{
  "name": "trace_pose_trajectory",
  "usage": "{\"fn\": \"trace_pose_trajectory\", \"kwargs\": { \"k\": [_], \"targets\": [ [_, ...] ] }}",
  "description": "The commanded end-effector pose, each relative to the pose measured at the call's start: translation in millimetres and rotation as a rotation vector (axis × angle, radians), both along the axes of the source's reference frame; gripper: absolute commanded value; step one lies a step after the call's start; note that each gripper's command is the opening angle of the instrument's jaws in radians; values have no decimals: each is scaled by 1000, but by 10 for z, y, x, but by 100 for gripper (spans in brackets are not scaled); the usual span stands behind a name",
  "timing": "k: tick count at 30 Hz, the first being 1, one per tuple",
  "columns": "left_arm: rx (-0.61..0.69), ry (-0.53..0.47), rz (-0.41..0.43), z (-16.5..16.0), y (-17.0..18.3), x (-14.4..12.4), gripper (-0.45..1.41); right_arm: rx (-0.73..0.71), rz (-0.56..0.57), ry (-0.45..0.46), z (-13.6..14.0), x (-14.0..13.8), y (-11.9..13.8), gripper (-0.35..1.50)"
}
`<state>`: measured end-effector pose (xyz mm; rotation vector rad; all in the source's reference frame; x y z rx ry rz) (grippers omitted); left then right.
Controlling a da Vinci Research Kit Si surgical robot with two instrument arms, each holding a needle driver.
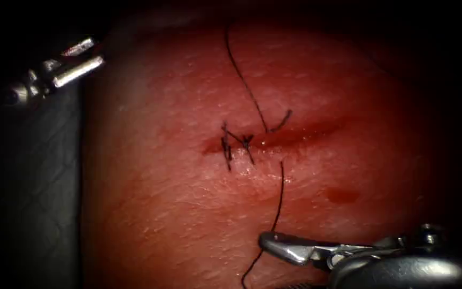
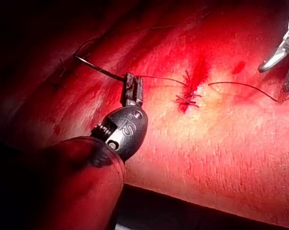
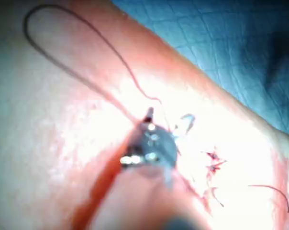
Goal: Wound Closure
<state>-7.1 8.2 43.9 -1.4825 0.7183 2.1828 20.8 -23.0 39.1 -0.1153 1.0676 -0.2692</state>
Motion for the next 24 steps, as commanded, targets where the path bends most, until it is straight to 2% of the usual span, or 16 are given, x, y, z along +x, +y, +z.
{"fn": "trace_pose_trajectory", "kwargs": {
  "k": [1, 8, 14, 17, 21, 23, 24],
  "targets": [
    [1, -1, -1, 9, 3, -6, -45, -11, 7, -15, 28, -2, 7, 111],
    [0, 2, -3, 21, 9, -4, -45, -49, 42, -55, 87, -24, 42, 108],
    [-3, 5, -5, 30, 11, -3, -45, -57, 50, -57, 124, -22, 53, 109],
    [-2, 10, 0, 33, 8, -5, -45, -60, 48, -50, 129, -11, 47, 109],
    [-4, 18, 6, 33, 7, -5, -45, -74, 44, -49, 128, -4, 41, 119],
    [-3, 20, 7, 33, 6, -5, -45, -74, 44, -49, 126, -4, 40, 118],
    [-3, 20, 7, 33, 6, -6, -45, -74, 43, -48, 126, -3, 40, 111]
  ]
}}
